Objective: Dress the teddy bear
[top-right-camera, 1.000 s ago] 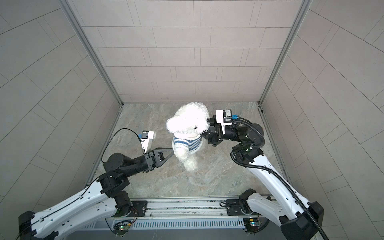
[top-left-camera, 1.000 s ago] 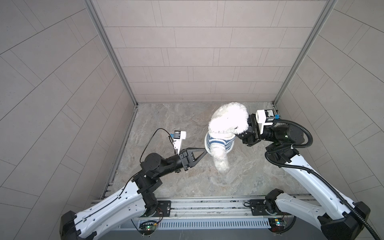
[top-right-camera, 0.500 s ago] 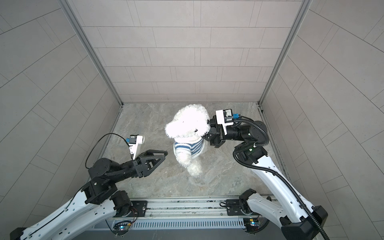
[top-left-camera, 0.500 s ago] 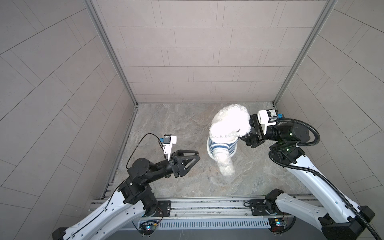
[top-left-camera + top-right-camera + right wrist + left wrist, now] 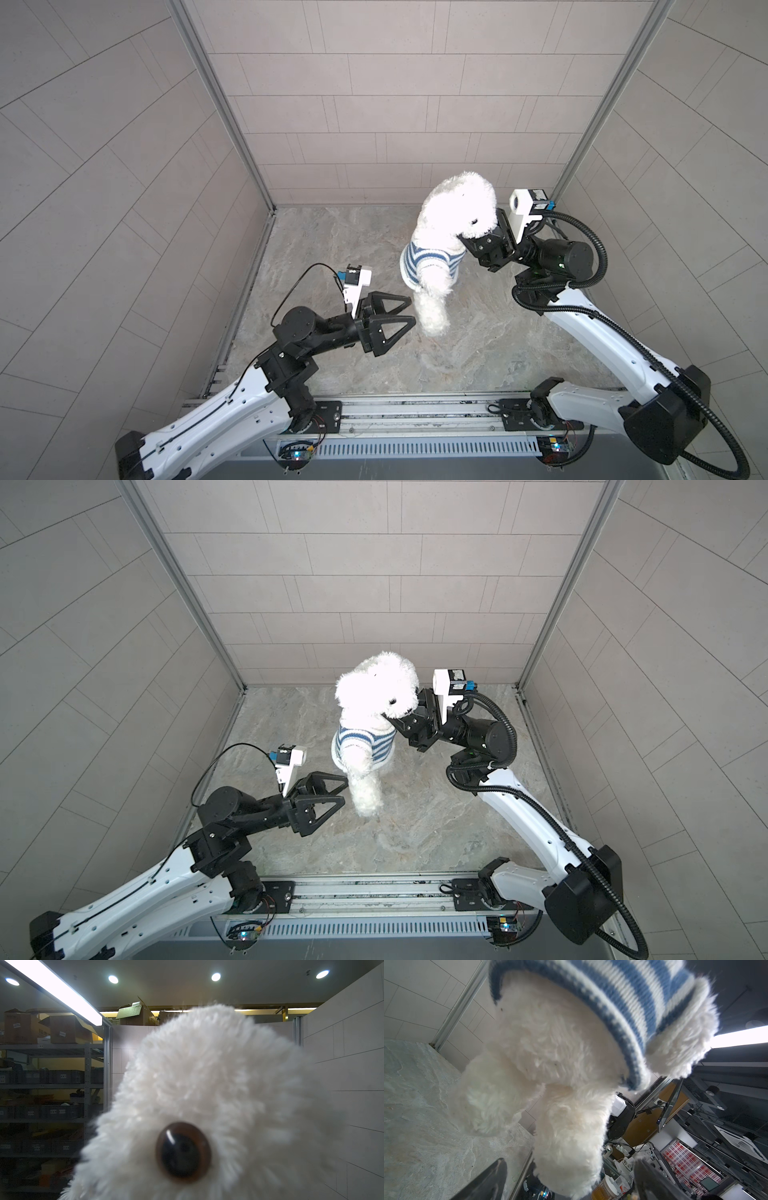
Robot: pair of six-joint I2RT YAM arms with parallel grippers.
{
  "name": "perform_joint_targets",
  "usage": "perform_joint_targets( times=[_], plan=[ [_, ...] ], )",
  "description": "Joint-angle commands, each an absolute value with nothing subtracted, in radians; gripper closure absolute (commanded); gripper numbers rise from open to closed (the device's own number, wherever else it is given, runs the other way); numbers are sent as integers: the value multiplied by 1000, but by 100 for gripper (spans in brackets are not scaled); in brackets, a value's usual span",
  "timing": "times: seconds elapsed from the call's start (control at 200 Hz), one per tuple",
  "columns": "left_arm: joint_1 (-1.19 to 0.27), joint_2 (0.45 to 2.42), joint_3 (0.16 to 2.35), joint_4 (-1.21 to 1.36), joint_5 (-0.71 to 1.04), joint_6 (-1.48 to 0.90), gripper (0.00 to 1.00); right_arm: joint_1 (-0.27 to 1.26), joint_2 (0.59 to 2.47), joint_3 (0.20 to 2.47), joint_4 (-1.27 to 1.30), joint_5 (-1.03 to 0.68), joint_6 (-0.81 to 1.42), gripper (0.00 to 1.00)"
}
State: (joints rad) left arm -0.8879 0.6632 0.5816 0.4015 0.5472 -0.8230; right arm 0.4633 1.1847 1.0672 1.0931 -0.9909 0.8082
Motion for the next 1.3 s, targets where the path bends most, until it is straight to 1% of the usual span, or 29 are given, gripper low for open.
perform_joint_targets(
  times=[0.0,0.075,0.18,0.265,0.37,0.496,0.556,0.696,0.756,0.821,0.846,0.896,0.951,0.991,1.061,1.151,1.217,1.297],
  plan=[
    [-914,714,638,455,530,-751,6,460,1170,1071,1202,-936,837,100],
    [-920,748,645,488,497,-755,10,460,1170,1057,1215,-933,834,100],
    [-919,778,631,535,440,-780,20,460,1171,1039,1225,-931,833,100],
    [-919,802,623,586,438,-803,27,459,1167,1027,1204,-924,816,100],
    [-920,819,610,638,435,-826,33,460,1163,1007,1181,-913,787,100],
    [-919,833,613,652,433,-826,34,460,1172,990,1192,-908,791,100],
    [-920,842,620,654,434,-820,37,460,1178,980,1208,-907,798,100],
    [-919,854,633,636,420,-810,58,460,1184,954,1224,-897,799,100],
    [-918,844,637,595,397,-793,73,460,1187,946,1219,-897,798,94],
    [-907,828,644,507,351,-768,94,459,1188,931,1197,-897,793,84],
    [-898,821,644,482,338,-761,100,460,1187,921,1187,-894,789,79],
    [-871,802,638,421,301,-755,100,459,1180,895,1161,-890,778,71],
    [-833,784,634,342,265,-751,100,458,1162,857,1102,-869,749,59],
    [-804,772,630,300,250,-745,100,457,1143,827,1034,-852,721,50],
    [-754,756,630,225,227,-734,100,455,1103,768,894,-839,660,38],
    [-698,768,661,125,222,-686,100,451,1056,694,744,-810,606,28],
    [-675,790,694,56,196,-638,100,447,1031,651,654,-795,581,23],
    [-647,827,711,47,197,-606,100,437,1009,590,592,-775,575,17]
  ],
)
